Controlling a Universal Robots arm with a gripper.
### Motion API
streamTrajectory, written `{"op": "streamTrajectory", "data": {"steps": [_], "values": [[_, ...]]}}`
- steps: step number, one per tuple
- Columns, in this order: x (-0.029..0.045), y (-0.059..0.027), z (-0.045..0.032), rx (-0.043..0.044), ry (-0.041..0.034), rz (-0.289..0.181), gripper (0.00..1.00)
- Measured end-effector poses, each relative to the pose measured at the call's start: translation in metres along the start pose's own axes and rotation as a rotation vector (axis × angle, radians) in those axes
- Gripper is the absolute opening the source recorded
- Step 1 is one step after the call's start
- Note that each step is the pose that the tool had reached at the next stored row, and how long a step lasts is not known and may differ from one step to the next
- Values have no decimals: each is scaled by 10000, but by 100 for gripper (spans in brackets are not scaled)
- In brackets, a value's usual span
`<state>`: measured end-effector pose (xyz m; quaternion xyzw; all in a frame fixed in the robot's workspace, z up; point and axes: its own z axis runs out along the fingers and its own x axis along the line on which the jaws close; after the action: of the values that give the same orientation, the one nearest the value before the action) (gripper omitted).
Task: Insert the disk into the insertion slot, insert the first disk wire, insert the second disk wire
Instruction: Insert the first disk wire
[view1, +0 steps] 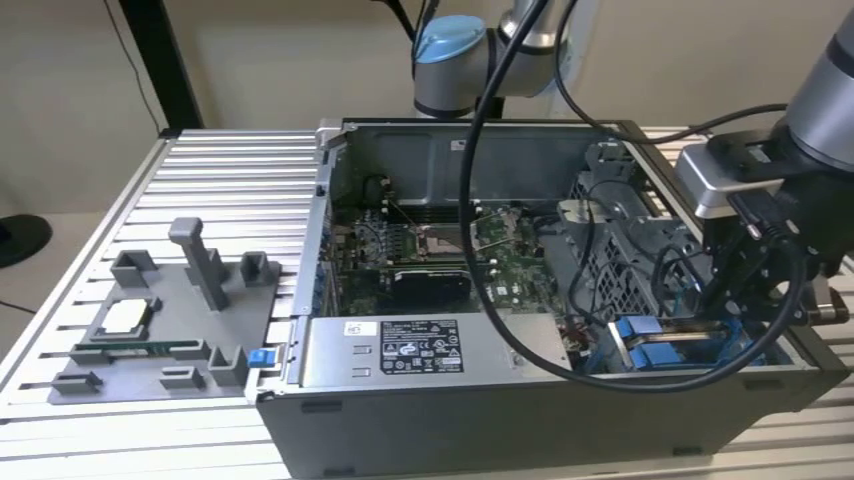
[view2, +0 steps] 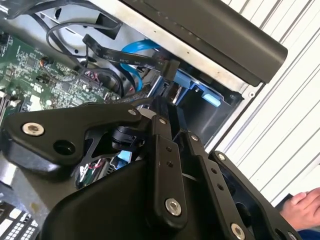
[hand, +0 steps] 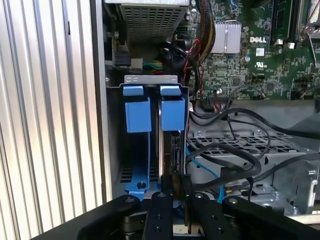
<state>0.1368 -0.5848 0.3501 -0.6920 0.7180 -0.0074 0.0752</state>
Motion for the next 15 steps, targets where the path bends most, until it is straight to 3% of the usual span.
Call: {"op": "streamTrajectory", "data": {"steps": [4, 10, 15], "values": [[-3, 3, 25, 47, -9, -61, 0], [-6, 3, 41, 14, -52, -449, 0], [-11, -38, 61, 10, -62, -482, 0]]}}
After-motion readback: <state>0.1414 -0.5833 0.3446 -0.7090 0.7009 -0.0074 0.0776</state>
